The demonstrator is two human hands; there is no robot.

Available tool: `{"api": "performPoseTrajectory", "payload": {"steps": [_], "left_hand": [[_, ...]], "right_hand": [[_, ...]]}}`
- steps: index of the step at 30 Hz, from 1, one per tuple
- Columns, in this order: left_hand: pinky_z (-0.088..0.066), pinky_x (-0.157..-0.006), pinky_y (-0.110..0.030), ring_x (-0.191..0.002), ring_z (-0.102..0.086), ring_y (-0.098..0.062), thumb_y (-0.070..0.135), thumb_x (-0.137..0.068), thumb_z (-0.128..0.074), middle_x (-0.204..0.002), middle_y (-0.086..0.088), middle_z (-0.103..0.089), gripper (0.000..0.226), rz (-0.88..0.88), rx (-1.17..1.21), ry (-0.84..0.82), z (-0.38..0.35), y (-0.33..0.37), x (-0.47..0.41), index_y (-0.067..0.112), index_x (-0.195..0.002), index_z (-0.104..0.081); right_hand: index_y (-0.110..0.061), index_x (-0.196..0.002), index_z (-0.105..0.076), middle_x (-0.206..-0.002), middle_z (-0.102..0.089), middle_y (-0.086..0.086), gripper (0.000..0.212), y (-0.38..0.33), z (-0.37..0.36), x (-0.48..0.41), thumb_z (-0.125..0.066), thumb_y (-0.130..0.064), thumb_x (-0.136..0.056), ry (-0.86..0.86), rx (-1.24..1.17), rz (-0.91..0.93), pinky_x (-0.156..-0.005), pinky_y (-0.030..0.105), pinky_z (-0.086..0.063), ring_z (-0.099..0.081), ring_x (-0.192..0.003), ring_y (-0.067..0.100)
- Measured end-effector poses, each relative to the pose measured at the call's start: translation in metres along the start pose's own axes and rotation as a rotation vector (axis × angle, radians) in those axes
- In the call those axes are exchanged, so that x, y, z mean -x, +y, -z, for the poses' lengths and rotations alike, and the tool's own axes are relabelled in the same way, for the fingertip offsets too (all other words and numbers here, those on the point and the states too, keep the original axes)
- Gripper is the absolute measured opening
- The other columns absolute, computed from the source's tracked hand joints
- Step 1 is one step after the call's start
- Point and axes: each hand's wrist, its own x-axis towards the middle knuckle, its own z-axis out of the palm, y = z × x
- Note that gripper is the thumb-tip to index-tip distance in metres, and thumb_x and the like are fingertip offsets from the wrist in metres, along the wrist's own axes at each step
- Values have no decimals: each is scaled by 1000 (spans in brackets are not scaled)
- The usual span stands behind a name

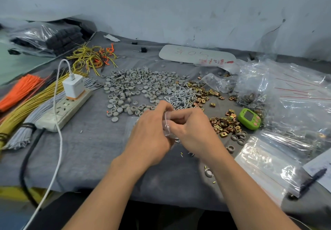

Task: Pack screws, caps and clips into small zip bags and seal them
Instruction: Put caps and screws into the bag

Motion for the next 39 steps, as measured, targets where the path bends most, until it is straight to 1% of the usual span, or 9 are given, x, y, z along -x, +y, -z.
{"api": "performPoseTrajectory", "payload": {"steps": [3,7,11,13,16,27,30,34,39], "left_hand": [[-38,-56,-24,-72,-55,-2,23,-71,-75,-79,11,-63,49,32,22,97,5,-4,-2,46,-98,-42],[-45,-57,-14,-76,-67,3,33,-71,-84,-89,20,-70,46,106,248,259,23,-7,-3,45,-99,-50],[-54,-66,-20,-78,-70,-3,11,-70,-84,-89,9,-76,41,214,941,318,50,-11,-8,27,-101,-63],[-53,-68,-20,-76,-68,-5,12,-68,-77,-83,7,-74,33,275,1221,245,57,-13,-10,20,-98,-66],[-54,-66,-20,-72,-68,-4,12,-65,-82,-79,6,-72,35,336,1288,173,59,-11,-9,13,-97,-68],[-51,-99,-39,-88,-68,-18,21,-72,-77,-89,-5,-71,31,454,1645,28,62,-13,-9,10,-100,-71],[-57,-82,-31,-81,-70,-12,16,-70,-81,-87,2,-74,27,360,1361,137,57,-10,-9,16,-96,-73],[-45,-69,-8,-83,-64,5,26,-70,-86,-93,17,-71,47,89,243,373,41,-16,-4,38,-108,-62],[-37,-78,-27,-97,-51,-14,19,-69,-86,-98,16,-51,57,-6,-105,207,18,-9,-1,35,-114,-54]], "right_hand": [[-11,-91,-81,-84,-76,15,23,-6,-3,-2,-60,-1,-88,-83,-94,12,-69,29,-47,-63,-73,12],[-29,-85,-84,-85,-80,-4,40,-6,17,-4,-60,3,-91,255,-346,-60,-50,15,-47,-63,-58,6],[-32,-81,-80,-75,-76,-16,31,7,34,-8,-67,-7,-93,342,211,-158,-55,12,-51,-67,-62,-3],[-35,-94,-81,-91,-76,-16,24,11,33,-7,-67,-15,-94,232,487,-178,-87,23,-57,-70,-86,1],[-41,-107,-75,-114,-73,-5,29,14,27,-8,-63,-18,-94,78,853,-184,-99,38,-35,-55,-115,23],[-32,-89,-63,-92,-69,-4,21,23,18,-9,-55,-14,-97,163,770,-155,-84,38,-36,-58,-94,25],[-32,-87,-57,-84,-69,-6,24,18,19,-5,-48,-18,-104,294,452,-109,-66,34,-48,-62,-74,15],[-29,-83,-65,-72,-74,-7,24,3,16,2,-57,-13,-100,320,120,-5,-43,12,-34,-51,-45,0],[-29,-87,-70,-72,-74,-13,15,-2,7,8,-70,-14,-92,294,121,84,-52,13,-41,-58,-55,2]]}}
